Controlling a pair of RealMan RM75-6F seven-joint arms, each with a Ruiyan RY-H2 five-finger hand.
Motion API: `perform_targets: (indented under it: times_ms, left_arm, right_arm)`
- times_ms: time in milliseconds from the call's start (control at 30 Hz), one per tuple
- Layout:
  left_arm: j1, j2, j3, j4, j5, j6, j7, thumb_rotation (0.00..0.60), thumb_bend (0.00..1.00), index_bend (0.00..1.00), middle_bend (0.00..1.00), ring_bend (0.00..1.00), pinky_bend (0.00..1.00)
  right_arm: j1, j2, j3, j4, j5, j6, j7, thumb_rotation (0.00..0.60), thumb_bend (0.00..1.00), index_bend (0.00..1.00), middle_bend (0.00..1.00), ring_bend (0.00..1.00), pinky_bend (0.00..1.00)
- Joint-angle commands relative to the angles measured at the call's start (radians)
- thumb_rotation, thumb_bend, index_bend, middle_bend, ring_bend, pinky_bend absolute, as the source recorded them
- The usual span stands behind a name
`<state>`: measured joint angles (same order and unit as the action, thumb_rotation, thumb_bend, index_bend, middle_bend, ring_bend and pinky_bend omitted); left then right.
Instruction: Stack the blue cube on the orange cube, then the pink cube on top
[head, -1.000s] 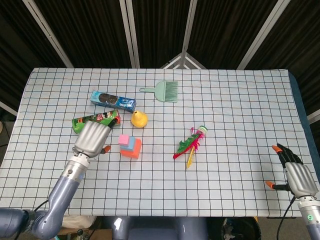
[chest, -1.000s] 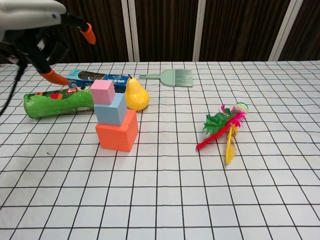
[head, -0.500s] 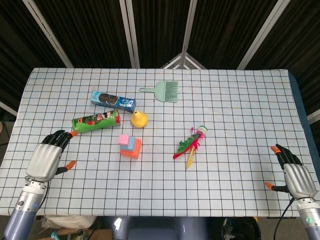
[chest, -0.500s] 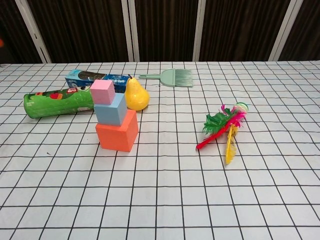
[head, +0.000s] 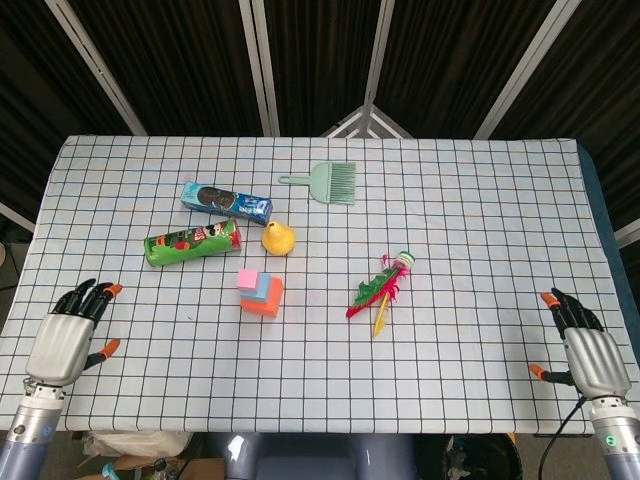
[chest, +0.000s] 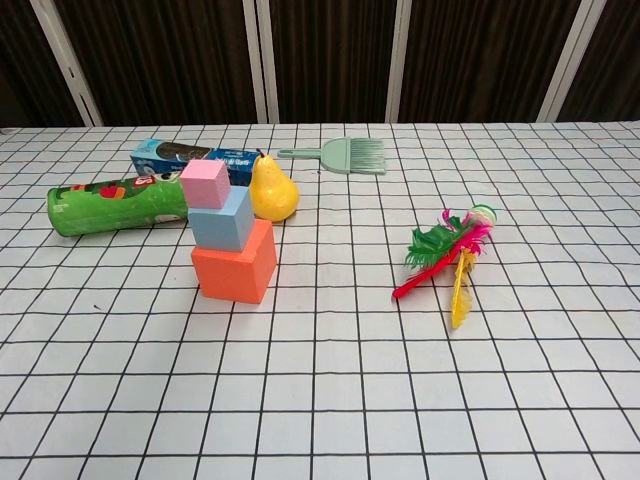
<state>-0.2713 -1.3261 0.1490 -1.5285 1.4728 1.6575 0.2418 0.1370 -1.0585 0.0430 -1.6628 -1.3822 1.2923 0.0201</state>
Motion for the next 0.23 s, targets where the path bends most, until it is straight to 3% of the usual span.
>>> perform_targets:
  times_ms: [33,233]
  left_arm:
    - [0.014,0.001,-0.011,0.001,0.008,-0.001,0.001,0.600,0.22,0.14,0.16,0.13,0.23]
    - [0.034,0.004,-0.029,-0.002,0.008,-0.025,0.011,0.600,0.22,0.13,0.16,0.13,0.23]
  right_arm:
    - [-0.002,0.000,0.001,-0.001,-0.001,0.004,-0.001,0.600,0.07,0.02,0.02,0.03,0.14]
    - [0.001,-0.005,0.009,0.001,0.014,0.000,-0.006,0.600,0.07,0.00,0.02,0.03,0.14]
